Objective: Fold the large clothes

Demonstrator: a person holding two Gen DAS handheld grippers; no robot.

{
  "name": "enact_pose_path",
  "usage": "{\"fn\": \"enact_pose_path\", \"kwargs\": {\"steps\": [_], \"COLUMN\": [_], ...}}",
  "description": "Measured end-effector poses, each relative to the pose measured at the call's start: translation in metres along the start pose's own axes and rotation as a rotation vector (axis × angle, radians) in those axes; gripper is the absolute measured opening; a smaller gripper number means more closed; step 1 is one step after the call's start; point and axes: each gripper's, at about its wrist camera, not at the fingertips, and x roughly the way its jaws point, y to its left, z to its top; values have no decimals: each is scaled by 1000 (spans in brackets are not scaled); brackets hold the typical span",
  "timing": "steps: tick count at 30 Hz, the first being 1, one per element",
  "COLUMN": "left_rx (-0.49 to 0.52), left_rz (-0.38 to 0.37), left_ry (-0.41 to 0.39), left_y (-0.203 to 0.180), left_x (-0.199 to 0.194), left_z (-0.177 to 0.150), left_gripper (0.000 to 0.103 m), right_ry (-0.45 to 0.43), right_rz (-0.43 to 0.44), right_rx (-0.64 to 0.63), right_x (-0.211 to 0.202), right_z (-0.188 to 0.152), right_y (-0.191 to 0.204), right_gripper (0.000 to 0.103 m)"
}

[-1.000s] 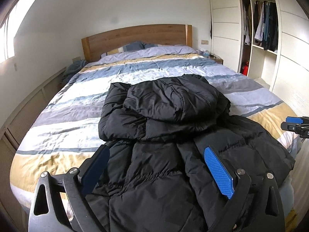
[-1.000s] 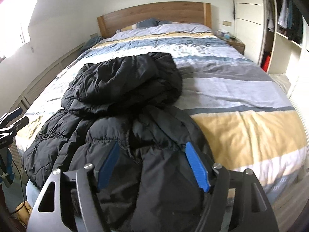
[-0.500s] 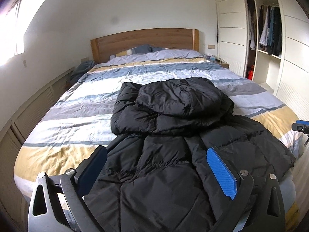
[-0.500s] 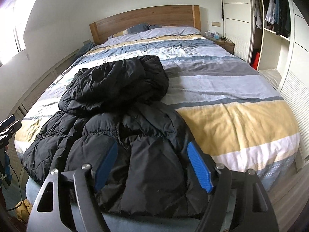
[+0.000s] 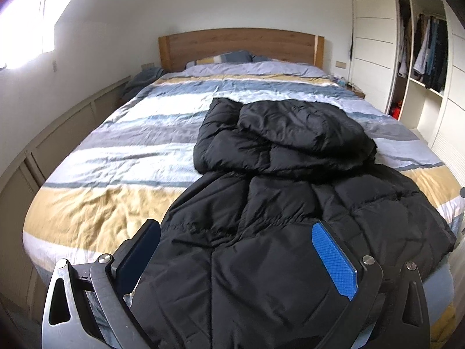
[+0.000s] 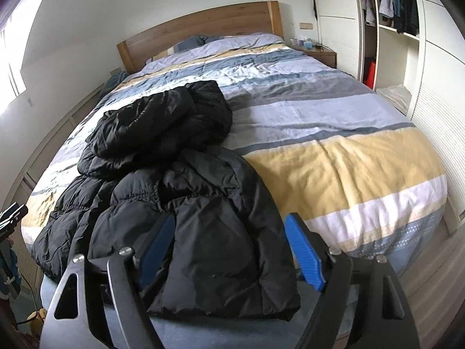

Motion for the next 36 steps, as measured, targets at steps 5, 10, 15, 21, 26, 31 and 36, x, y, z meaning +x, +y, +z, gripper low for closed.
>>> {"fn": "enact_pose_path", "kwargs": {"steps": [5, 10, 15, 21, 26, 31, 36], "left_rx": [-17, -27, -48, -69, -97, -113, -187], "left_rz": [9, 29, 51, 93, 126, 138, 111], "left_ry": [18, 36, 60, 98, 137, 189, 241], "left_y": [8, 15, 25, 39, 54, 70, 96], "left_x": [6, 10, 15, 21, 25, 32, 37], "left_z": [-3, -5, -9, -18, -26, -38, -55], "left_gripper": [102, 102, 102, 103, 103, 103, 103], "right_ry": [3, 12, 33, 47, 65, 95, 134], "right_rz": [-5, -2, 4, 3, -7, 10, 38], "right_rx": [15, 22, 31, 23, 23, 42, 65], "right_x": [3, 9, 19, 26, 34, 46, 58], "right_z": [-1, -1, -4, -7, -11, -18, -26], "right_y": [-6, -11, -18, -27, -37, -47, -55], "right_gripper": [78, 78, 78, 78, 78, 78, 78]}}
